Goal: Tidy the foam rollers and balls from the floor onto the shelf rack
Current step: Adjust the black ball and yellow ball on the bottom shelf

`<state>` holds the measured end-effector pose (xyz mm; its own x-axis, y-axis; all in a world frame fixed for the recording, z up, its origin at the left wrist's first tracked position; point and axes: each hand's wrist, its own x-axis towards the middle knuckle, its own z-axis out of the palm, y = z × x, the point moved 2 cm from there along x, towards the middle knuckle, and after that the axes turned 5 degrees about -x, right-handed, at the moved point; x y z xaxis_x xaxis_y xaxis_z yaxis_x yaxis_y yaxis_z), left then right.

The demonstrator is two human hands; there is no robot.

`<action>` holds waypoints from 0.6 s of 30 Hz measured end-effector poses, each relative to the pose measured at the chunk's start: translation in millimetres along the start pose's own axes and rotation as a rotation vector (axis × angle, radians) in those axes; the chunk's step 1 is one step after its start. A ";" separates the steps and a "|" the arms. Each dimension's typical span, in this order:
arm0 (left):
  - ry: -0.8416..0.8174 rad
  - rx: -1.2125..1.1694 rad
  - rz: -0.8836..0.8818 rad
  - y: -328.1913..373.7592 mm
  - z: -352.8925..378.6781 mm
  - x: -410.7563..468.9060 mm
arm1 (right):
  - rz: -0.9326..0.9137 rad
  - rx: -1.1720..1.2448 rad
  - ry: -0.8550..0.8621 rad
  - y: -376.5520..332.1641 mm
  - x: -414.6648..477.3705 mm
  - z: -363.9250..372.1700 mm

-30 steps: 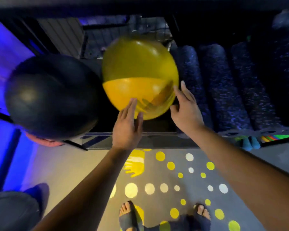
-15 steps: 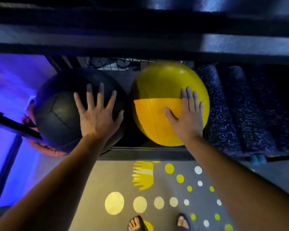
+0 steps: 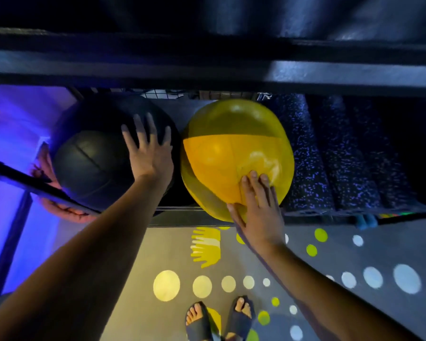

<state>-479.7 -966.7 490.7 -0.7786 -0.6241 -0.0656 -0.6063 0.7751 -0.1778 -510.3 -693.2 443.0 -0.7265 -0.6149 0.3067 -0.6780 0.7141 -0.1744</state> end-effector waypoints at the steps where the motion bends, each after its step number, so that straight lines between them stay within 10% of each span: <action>1: 0.012 -0.065 0.044 9.7 4.7 -6.8 | -0.009 0.034 0.033 -0.5 3.6 -10.8; 8: -0.048 -1.165 0.059 59.9 24.3 -40.8 | 0.431 0.360 -0.068 52.7 121.1 -47.8; 15: -0.279 -1.580 -0.025 48.5 23.3 -41.4 | 0.156 0.063 -0.233 18.3 152.6 -30.4; 18: -0.088 -1.369 0.065 18.1 11.8 -53.7 | 0.170 0.004 -0.284 4.7 161.8 -19.5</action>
<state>-446.9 -920.3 479.4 -0.8301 -0.5473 -0.1071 -0.2834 0.2486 0.9262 -628.9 -782.9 510.1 -0.8308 -0.5566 -0.0002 -0.5448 0.8132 -0.2049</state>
